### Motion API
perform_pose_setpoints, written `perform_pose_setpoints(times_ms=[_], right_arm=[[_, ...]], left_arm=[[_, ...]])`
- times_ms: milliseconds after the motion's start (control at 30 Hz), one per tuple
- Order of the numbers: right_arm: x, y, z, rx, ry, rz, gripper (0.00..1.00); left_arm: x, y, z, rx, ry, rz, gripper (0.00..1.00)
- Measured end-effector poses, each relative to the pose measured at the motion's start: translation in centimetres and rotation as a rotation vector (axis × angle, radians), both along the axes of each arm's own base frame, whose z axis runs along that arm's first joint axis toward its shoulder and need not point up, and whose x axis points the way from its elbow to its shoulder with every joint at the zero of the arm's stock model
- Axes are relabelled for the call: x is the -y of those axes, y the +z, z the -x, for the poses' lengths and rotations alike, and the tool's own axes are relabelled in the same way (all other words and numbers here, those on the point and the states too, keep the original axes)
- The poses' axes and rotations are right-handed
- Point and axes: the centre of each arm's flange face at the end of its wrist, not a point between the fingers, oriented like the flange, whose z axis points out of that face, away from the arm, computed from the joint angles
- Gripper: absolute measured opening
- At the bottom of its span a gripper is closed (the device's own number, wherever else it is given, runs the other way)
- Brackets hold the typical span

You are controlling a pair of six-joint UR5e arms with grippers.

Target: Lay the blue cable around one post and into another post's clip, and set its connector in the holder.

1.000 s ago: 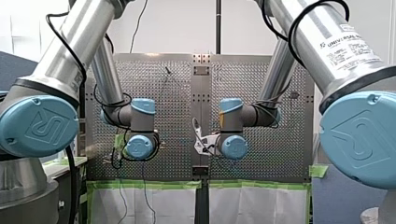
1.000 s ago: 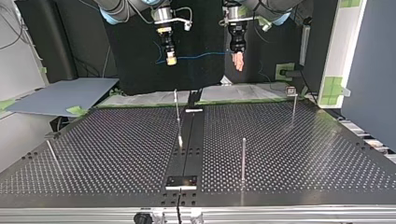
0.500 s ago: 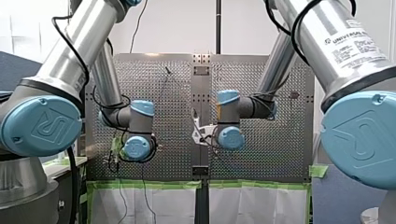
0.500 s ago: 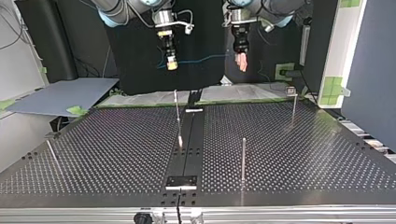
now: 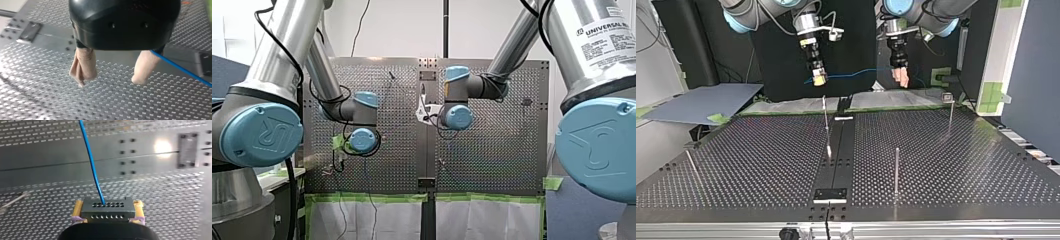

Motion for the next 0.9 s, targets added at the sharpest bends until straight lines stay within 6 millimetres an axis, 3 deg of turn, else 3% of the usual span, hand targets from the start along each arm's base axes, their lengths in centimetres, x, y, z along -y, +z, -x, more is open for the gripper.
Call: perform_pose_setpoints(times_ms=[367,633,733,900], right_arm=[[1.5,9.9,-0.5,0.087,-0.007,0.071,0.00],[1.8,17.5,0.3,0.157,-0.008,0.115,0.00],[1.8,19.9,0.8,0.171,-0.011,0.131,0.00],[2.0,22.1,0.9,0.172,-0.006,0.137,0.00]], left_arm=[[1.0,7.4,-3.3,0.112,0.038,0.125,1.00],[1.3,13.4,-4.9,0.192,0.061,0.208,1.00],[1.2,15.9,-5.3,0.224,0.074,0.233,1.00],[0.9,19.8,-5.7,0.269,0.096,0.260,1.00]])
